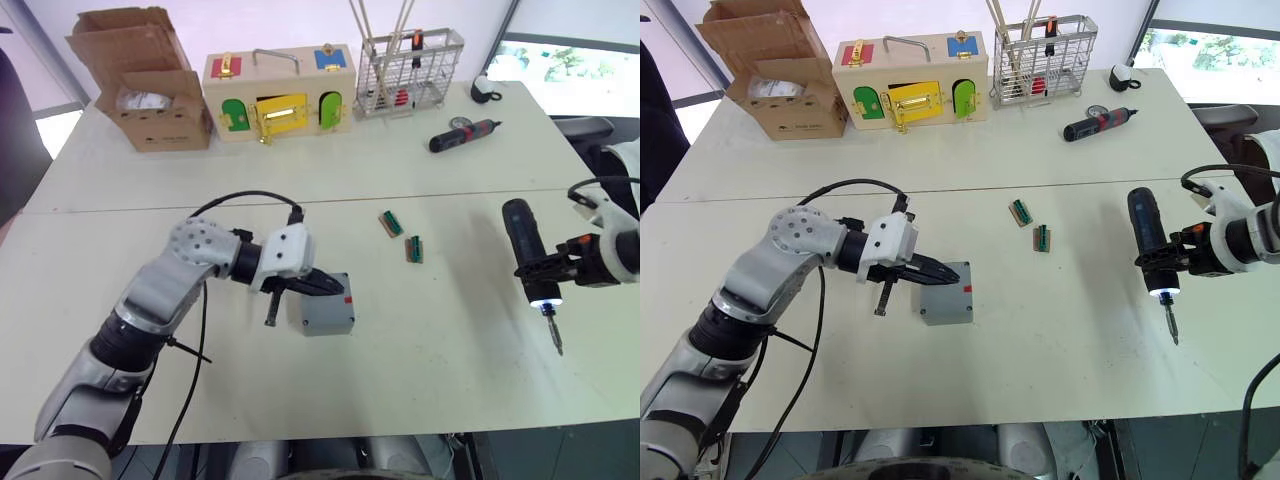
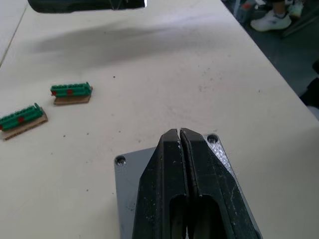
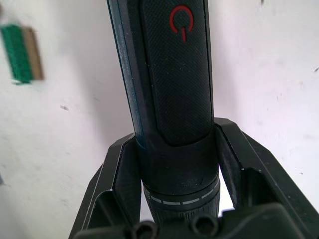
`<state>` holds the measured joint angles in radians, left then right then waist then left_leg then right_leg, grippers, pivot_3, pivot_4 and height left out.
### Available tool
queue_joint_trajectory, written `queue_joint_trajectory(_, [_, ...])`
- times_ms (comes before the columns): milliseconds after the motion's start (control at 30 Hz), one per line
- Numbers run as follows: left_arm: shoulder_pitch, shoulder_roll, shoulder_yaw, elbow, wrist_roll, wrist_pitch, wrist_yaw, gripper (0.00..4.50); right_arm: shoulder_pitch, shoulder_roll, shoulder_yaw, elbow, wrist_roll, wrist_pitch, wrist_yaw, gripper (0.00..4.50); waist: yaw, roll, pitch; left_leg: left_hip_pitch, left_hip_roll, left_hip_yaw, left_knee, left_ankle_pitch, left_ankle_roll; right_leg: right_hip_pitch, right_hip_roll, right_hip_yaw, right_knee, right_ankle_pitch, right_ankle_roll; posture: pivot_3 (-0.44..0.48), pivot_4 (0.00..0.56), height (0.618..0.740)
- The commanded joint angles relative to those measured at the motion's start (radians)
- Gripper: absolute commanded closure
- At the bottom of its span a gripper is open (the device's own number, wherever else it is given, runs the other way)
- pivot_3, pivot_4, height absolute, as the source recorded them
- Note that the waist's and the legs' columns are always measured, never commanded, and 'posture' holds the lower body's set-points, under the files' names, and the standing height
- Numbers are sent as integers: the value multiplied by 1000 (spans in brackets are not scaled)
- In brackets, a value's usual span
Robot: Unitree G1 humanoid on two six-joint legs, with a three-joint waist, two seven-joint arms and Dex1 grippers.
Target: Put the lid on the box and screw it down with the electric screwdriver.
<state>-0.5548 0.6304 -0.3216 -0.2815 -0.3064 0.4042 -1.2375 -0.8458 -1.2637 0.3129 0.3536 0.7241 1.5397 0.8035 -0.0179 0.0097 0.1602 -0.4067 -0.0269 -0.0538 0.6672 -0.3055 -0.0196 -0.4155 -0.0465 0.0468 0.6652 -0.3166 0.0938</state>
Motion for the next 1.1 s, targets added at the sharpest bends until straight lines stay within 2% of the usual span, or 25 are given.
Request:
queue_joint_trajectory(33, [30,18,19,-78,-5,12,26,4500,-39,-9,64,-47,-67,-50,100,2591,4,0,0,-1,0,0,0,0,0,-1,0,0,0,0,0,0,150,740])
queue_joint_trajectory(167, [65,8,29,-95,-9,41,78,4500,-77,37,131,30,-157,-85,152,2591,9,0,0,-3,-1,0,1,0,-1,-3,-1,0,0,0,0,0,150,740])
queue_joint_trajectory(333, [85,12,35,-102,-14,53,105,4500,-157,117,148,183,-256,-121,186,2591,11,0,0,-3,-1,0,2,1,-1,-3,-1,0,1,0,0,0,150,740])
queue_joint_trajectory(733, [74,9,43,-92,-41,69,117,4500,-168,168,218,245,-387,-142,294,2591,7,0,0,-3,-1,0,3,1,-2,-3,-1,0,2,0,0,0,150,740])
queue_joint_trajectory(800, [72,8,43,-85,-43,69,116,4500,-161,172,216,244,-410,-158,294,1692,7,0,0,-3,-1,0,3,1,-2,-3,-1,0,2,0,0,0,150,740])
queue_joint_trajectory(833, [73,4,46,-82,-45,72,121,4500,-157,173,212,245,-418,-166,296,1552,7,-1,0,-3,-1,0,3,1,-2,-3,-1,0,2,0,0,0,150,740])
queue_joint_trajectory(1000, [70,-39,92,-33,-58,84,188,4500,-150,184,180,241,-438,-198,299,191,9,-1,0,-3,-1,-1,10,1,-1,1,-1,-2,3,0,0,0,150,740])
queue_joint_trajectory(1033, [65,-58,113,-12,-60,90,222,4500,-152,187,167,246,-439,-199,293,11,10,-1,0,-3,-1,-2,12,0,-1,2,-1,-2,3,0,0,0,150,740])
queue_joint_trajectory(1100, [64,-78,153,11,-65,96,264,4500,-158,197,129,264,-449,-207,262,11,10,-1,0,-3,-2,-3,15,0,0,4,-2,-3,3,1,1,0,150,740])
